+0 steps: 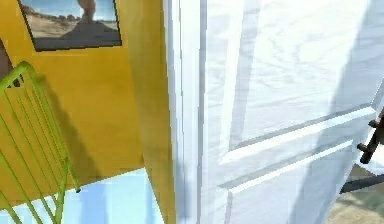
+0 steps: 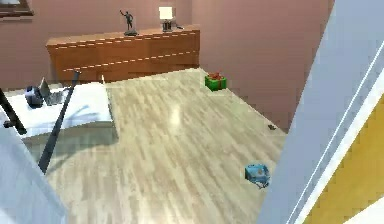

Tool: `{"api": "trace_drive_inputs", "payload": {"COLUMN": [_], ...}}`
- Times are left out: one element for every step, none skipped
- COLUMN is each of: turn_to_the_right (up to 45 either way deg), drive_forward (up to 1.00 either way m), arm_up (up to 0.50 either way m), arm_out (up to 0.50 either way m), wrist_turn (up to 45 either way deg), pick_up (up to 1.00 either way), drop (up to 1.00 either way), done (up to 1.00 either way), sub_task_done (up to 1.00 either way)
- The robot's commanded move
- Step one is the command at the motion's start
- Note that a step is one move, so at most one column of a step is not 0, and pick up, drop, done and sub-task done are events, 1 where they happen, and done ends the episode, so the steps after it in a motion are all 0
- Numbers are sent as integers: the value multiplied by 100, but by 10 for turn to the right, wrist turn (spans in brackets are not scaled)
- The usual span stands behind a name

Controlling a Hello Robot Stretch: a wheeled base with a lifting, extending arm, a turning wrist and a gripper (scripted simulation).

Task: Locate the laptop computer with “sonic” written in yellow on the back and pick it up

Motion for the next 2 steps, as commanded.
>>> {"api": "trace_drive_inputs", "payload": {"turn_to_the_right": [450,300], "drive_forward": [0,0], "arm_up": [0,0], "arm_out": [0,0], "wrist_turn": [0,0], "pick_up": [0,0], "drop": [0,0], "done": [0,0], "sub_task_done": [0,0]}}
